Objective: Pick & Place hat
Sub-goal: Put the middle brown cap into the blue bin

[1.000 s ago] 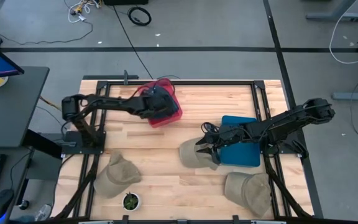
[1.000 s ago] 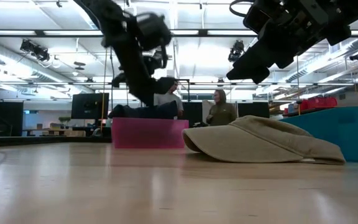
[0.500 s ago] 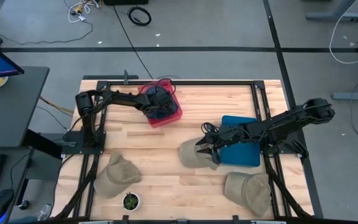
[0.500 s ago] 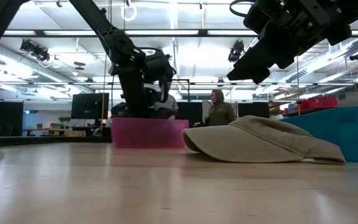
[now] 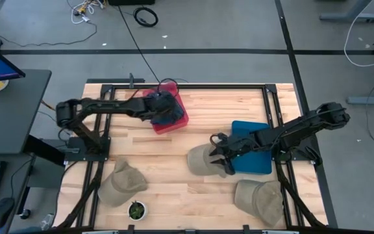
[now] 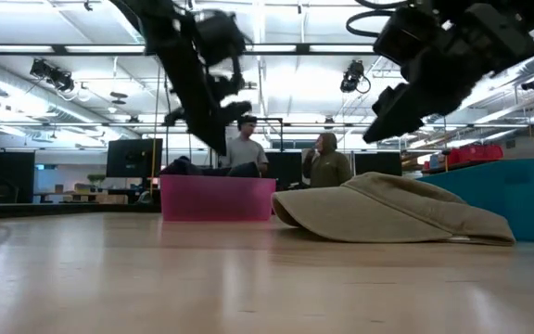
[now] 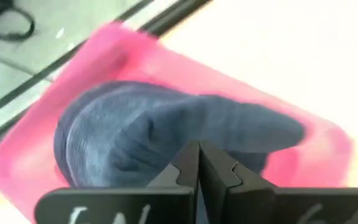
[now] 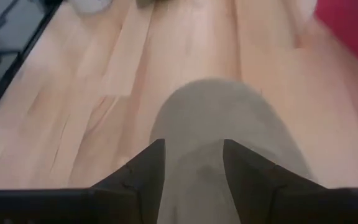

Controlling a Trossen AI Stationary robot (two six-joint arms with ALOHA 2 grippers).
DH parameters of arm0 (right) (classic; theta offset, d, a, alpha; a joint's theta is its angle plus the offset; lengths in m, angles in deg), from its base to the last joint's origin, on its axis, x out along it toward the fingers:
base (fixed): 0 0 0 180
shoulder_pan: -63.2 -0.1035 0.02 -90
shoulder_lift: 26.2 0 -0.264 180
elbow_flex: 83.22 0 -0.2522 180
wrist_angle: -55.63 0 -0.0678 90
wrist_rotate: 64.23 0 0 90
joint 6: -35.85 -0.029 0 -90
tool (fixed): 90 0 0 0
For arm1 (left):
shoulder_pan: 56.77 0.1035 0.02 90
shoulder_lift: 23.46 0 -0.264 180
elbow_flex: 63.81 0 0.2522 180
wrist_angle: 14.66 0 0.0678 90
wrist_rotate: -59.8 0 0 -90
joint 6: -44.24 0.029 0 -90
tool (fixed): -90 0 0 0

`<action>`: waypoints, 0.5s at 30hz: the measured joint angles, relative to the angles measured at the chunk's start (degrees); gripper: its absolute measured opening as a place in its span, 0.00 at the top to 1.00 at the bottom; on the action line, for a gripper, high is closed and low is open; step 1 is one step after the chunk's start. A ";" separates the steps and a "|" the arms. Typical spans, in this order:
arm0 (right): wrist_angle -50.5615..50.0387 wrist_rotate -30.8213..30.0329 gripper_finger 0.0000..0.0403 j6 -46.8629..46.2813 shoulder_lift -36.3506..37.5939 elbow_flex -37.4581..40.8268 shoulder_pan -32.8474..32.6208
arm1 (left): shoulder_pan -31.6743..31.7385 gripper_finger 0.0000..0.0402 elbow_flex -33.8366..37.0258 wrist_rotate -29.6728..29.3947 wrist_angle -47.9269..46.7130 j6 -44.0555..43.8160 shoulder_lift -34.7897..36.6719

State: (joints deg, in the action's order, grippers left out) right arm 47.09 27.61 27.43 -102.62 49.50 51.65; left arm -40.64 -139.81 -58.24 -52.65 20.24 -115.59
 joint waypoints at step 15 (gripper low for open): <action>-1.23 -11.05 0.59 -3.36 -9.67 0.00 -2.24 | -6.08 0.97 -0.02 -0.29 0.44 3.09 5.91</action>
State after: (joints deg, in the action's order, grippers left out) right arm 45.86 16.56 24.07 -112.29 49.50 49.41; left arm -46.72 -139.83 -58.54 -52.21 23.33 -109.68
